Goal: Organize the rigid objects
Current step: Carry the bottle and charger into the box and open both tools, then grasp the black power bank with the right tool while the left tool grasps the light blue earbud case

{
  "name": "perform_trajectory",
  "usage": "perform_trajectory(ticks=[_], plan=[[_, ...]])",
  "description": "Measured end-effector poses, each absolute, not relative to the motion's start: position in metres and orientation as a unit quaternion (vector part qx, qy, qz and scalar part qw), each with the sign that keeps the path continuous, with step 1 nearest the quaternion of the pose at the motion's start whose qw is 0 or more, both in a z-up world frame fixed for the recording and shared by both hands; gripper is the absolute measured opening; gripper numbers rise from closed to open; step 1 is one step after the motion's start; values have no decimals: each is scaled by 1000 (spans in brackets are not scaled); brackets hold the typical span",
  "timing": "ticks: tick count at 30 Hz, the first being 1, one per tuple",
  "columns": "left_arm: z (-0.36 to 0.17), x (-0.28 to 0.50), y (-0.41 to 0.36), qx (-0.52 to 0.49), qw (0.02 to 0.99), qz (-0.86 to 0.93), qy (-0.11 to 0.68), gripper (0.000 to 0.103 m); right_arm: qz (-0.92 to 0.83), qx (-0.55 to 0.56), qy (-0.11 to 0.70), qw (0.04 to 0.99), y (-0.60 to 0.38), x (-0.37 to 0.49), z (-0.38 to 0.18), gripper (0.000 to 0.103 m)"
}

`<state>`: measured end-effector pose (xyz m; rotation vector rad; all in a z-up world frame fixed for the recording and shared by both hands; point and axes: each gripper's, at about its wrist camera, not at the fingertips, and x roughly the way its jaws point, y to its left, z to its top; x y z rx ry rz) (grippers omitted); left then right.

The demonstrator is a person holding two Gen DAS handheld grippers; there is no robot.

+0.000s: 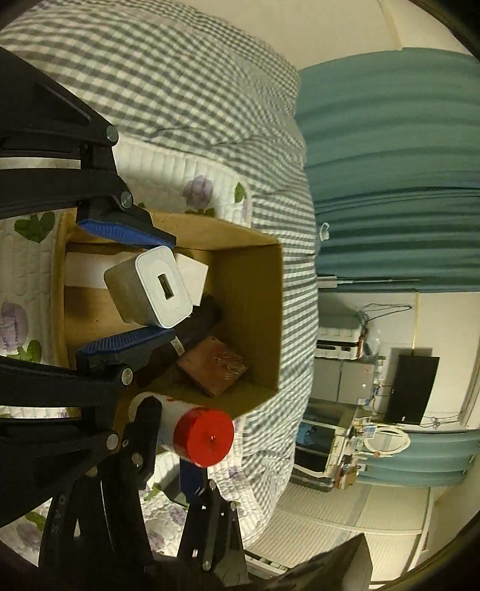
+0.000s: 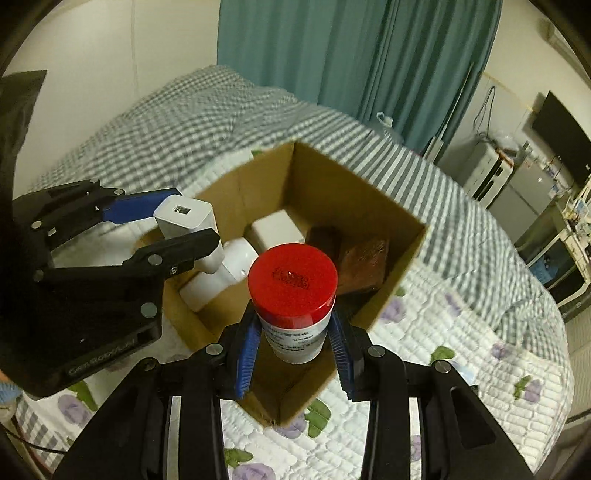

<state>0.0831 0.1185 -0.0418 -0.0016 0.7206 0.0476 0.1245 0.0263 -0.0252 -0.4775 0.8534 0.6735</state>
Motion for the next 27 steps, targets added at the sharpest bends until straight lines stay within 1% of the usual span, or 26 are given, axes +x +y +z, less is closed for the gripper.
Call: perform_trajectory(ticks=[6, 12, 17, 19, 20, 21, 23, 27], plan=[[-53, 93, 118, 8, 932, 18, 363, 43, 308, -231, 422, 821, 34, 141, -51, 36], [-65, 97, 120, 10, 925, 22, 379, 44, 289, -236, 427, 824, 35, 148, -61, 36], [-53, 93, 120, 5, 930, 30, 366, 46, 286, -224, 422, 831, 29, 147, -56, 38], [-47, 91, 120, 3, 929, 41, 367, 50, 279, -220, 407, 841, 27, 144, -47, 53], [-45, 90, 119, 2, 929, 47, 368, 53, 278, -212, 398, 848, 23, 143, -39, 66], [-42, 88, 119, 1, 928, 53, 368, 57, 278, -200, 388, 856, 18, 141, -31, 70], [-37, 85, 118, 0, 927, 65, 369, 59, 276, -184, 369, 868, 8, 137, -14, 71], [-22, 80, 110, 1, 926, 86, 368, 61, 253, -159, 328, 896, -26, 129, 20, 84]])
